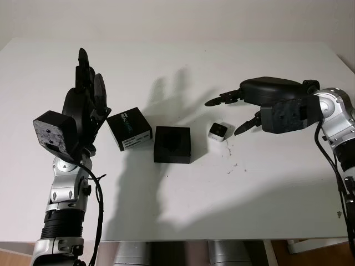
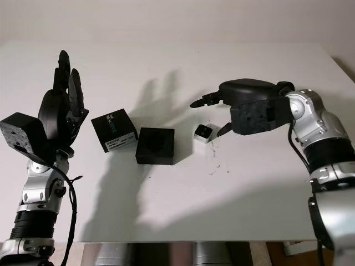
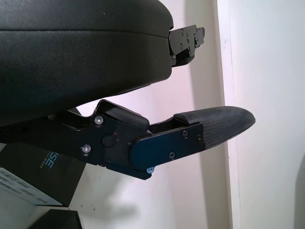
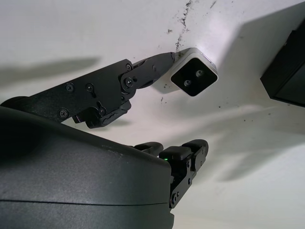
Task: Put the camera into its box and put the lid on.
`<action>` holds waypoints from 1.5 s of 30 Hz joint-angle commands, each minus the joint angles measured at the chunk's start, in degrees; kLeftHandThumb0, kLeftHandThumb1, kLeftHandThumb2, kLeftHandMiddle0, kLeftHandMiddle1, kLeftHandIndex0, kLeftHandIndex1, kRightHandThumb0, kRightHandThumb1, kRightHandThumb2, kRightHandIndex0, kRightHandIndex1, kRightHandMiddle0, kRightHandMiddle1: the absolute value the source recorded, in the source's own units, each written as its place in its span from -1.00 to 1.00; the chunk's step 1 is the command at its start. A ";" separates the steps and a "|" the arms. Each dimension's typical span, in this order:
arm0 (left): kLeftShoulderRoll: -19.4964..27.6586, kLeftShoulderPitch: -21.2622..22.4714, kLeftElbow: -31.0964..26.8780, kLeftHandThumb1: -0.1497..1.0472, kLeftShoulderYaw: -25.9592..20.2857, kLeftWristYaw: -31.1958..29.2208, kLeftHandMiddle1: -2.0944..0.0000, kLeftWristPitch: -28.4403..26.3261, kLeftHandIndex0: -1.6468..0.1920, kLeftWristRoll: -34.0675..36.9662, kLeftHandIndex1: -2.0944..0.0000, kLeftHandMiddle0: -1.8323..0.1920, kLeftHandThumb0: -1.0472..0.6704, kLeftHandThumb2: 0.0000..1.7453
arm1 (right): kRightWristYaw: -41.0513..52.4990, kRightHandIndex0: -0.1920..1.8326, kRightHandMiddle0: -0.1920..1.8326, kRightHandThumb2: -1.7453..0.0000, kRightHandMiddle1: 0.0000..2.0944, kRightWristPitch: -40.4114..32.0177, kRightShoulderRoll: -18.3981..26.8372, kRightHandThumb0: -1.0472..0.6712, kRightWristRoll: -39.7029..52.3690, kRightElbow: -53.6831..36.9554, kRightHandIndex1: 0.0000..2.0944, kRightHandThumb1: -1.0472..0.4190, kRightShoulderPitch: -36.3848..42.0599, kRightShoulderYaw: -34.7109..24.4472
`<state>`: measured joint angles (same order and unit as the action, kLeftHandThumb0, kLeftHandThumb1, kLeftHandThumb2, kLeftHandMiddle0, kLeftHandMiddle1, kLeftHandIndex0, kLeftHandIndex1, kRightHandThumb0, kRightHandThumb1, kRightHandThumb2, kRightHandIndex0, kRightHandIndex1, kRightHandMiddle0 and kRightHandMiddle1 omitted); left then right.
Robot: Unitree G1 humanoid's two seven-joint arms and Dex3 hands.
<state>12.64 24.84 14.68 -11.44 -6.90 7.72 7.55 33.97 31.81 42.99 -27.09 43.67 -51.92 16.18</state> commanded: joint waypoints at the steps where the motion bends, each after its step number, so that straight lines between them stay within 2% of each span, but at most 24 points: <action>1: 0.36 0.04 -0.95 1.00 0.14 -0.28 1.00 -0.16 1.00 0.07 1.00 1.00 -0.68 -0.22 | -0.55 -0.48 -0.42 0.94 -0.95 -0.13 1.52 -0.05 -0.42 -1.79 -0.95 -0.74 0.77 -0.32; 8: 0.34 0.15 -0.65 1.00 0.21 -0.28 1.00 0.31 1.00 -0.29 1.00 1.00 -0.68 -0.21 | -4.97 -0.45 -0.41 0.94 -0.94 1.84 1.49 -0.05 -2.02 -1.96 -0.93 -0.74 2.29 0.03; 16: 0.24 0.07 -0.37 1.00 -0.14 -0.06 1.00 0.82 1.00 -0.24 1.00 1.00 -0.68 -0.21 | -17.07 -0.42 -0.36 0.93 -0.93 8.07 -0.29 -0.10 -6.49 2.55 -0.93 -0.77 3.37 1.86; 25: -0.02 -0.21 -0.65 1.00 -0.22 0.57 1.00 1.01 1.00 -0.34 1.00 1.00 -0.66 -0.20 | -27.24 -0.43 -0.35 0.93 -0.92 11.35 -1.35 -0.13 -11.68 7.81 -0.94 -0.80 2.77 5.02; 30: 0.12 -0.33 -0.77 1.00 -0.33 0.72 1.00 1.14 1.00 -0.41 1.00 1.00 -0.67 -0.20 | -29.25 -0.44 -0.35 0.93 -0.93 11.84 -1.25 -0.16 -13.25 9.32 -0.95 -0.80 2.31 6.35; 45: 0.19 -0.19 -0.72 1.00 -0.32 0.39 1.00 0.97 1.00 -0.25 1.00 1.00 -0.68 -0.21 | -27.77 -0.49 -0.38 0.94 -0.94 10.83 -0.52 -0.21 -15.36 10.82 -0.96 -0.80 0.88 8.62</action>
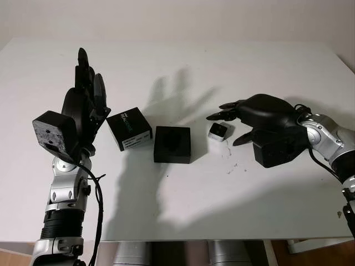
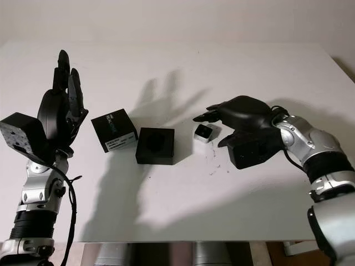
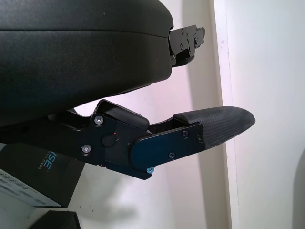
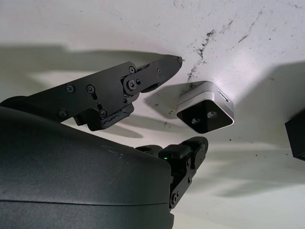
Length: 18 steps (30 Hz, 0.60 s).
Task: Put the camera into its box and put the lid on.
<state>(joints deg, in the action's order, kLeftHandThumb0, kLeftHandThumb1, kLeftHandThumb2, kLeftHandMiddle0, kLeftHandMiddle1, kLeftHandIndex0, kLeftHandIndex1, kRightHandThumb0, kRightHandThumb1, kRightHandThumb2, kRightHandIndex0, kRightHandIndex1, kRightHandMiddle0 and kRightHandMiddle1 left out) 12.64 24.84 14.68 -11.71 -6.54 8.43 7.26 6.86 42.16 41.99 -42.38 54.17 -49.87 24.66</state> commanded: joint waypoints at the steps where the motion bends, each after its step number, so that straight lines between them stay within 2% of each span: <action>1: 0.12 -0.14 -0.61 1.00 -0.10 0.10 1.00 0.36 1.00 0.09 1.00 1.00 -0.68 -0.21 | -1.03 -0.49 -0.37 0.94 -0.94 0.65 0.41 -0.21 -0.05 0.39 -0.96 -0.80 -1.10 0.11; 18: -0.17 -0.41 -0.98 1.00 0.04 0.87 1.00 0.01 1.00 0.09 1.00 1.00 -0.68 -0.21 | -5.40 -0.46 -0.34 0.93 -0.93 2.64 -1.88 -0.18 -0.40 3.53 -0.94 -0.83 -2.73 1.22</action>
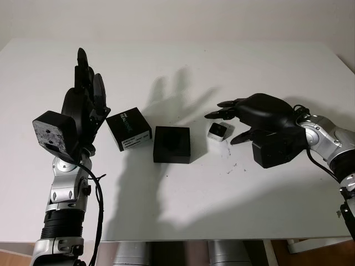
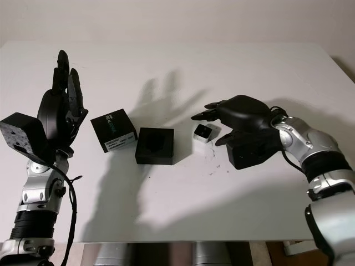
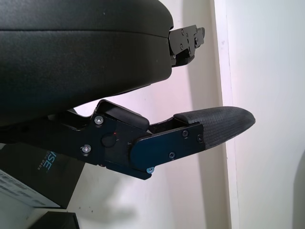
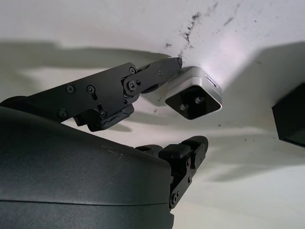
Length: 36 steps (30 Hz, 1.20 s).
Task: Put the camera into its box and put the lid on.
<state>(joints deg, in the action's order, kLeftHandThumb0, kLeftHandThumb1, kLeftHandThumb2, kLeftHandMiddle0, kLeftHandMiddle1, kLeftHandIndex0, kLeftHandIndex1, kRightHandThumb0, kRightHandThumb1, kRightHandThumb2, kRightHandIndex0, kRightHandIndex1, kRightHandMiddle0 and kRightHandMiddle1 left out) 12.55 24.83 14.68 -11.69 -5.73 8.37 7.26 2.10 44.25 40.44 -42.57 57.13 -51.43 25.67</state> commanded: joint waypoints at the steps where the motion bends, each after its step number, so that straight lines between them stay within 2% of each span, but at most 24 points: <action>1: -0.04 -0.44 -1.02 1.00 0.05 0.02 1.00 0.13 1.00 0.05 1.00 1.00 -0.67 -0.21 | -0.99 -0.46 -0.34 0.93 -0.93 0.73 -0.59 -0.18 -0.20 0.95 -0.94 -0.83 -1.40 0.31; 18: -0.53 -0.81 -1.52 1.00 -0.19 0.19 1.00 0.28 1.00 0.44 1.00 1.00 -0.68 -0.24 | -2.48 -0.44 -0.29 0.94 -0.91 0.86 -2.84 -0.16 -1.31 4.63 -0.94 -0.83 -4.07 2.71; 27: -0.53 -0.91 -2.01 1.00 -0.23 0.42 1.00 -0.88 1.00 0.50 1.00 1.00 -0.69 -0.22 | -4.36 -0.42 -0.12 0.93 -0.79 1.66 -2.34 -0.14 -2.84 5.87 -0.94 -0.88 -4.53 3.80; 28: -0.57 -0.87 -1.91 1.00 -0.23 0.38 1.00 -0.82 1.00 0.53 1.00 1.00 -0.69 -0.22 | -4.61 -0.42 -0.15 0.94 -0.67 1.68 -2.30 -0.14 -3.04 5.96 -0.94 -0.88 -4.57 3.90; 31: -0.57 -1.01 -1.93 1.00 -0.07 0.25 1.00 -0.43 1.00 0.37 1.00 1.00 -0.68 -0.21 | -4.83 -0.42 -0.45 0.94 -0.06 1.39 -2.13 -0.15 -3.57 6.09 -0.95 -0.89 -4.73 4.26; 33: -0.50 -1.14 -1.97 1.00 -0.12 0.01 1.00 -0.40 1.00 0.51 1.00 1.00 -0.68 -0.22 | -5.44 -0.41 -0.49 0.94 0.04 1.22 -2.05 -0.15 -3.95 6.31 -0.95 -0.89 -4.83 4.55; 36: -0.52 -1.09 -1.77 1.00 -0.43 0.29 1.00 -0.42 1.00 0.58 1.00 1.00 -0.69 -0.23 | -5.55 -0.42 -0.51 0.94 0.09 0.52 -2.04 -0.15 -4.15 6.72 -0.95 -0.88 -5.06 4.75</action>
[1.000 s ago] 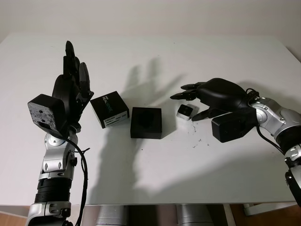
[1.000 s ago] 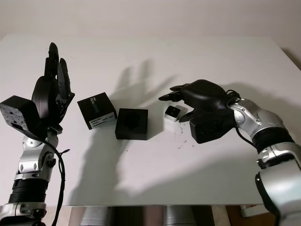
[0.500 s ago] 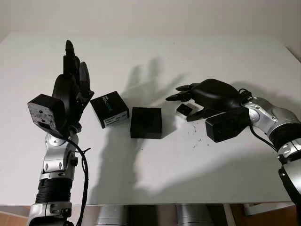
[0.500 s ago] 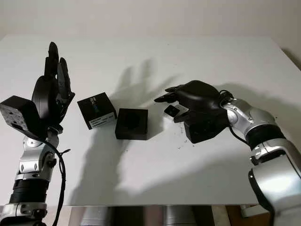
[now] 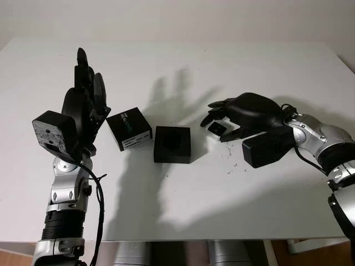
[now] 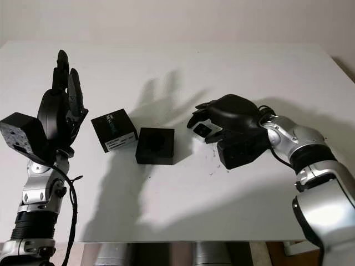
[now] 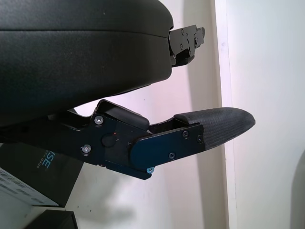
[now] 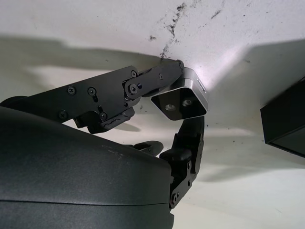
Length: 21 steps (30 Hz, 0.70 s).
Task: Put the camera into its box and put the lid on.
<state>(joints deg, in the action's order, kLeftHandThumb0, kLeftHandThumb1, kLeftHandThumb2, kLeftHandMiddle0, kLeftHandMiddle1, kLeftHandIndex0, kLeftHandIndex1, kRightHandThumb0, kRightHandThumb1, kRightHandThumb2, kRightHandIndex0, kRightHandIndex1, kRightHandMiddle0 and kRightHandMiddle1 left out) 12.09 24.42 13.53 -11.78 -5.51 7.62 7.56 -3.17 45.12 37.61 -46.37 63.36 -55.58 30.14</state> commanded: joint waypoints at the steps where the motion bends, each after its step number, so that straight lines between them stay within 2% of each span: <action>1: -0.05 -0.67 -0.69 1.00 -0.39 0.19 1.00 0.16 1.00 0.31 1.00 1.00 -0.69 -0.24 | -0.06 -0.42 -0.52 0.94 0.09 -0.56 0.79 -0.15 -0.26 0.54 -0.95 -0.87 -0.95 0.27; 21: 0.20 -0.56 -0.77 1.00 -0.21 -0.03 1.00 0.12 1.00 0.17 1.00 1.00 -0.69 -0.23 | 0.91 -0.45 -0.54 0.94 0.10 -2.35 1.07 -0.19 -0.15 0.58 -0.96 -0.88 -0.85 0.59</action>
<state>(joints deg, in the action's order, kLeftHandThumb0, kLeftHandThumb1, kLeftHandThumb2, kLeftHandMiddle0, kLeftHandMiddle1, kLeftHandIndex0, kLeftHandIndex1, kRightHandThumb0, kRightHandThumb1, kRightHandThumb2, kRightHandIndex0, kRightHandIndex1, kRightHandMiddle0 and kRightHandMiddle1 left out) 12.09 24.42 13.53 -11.79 -5.56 7.64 7.67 -2.57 43.36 37.67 -46.45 63.60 -55.79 30.60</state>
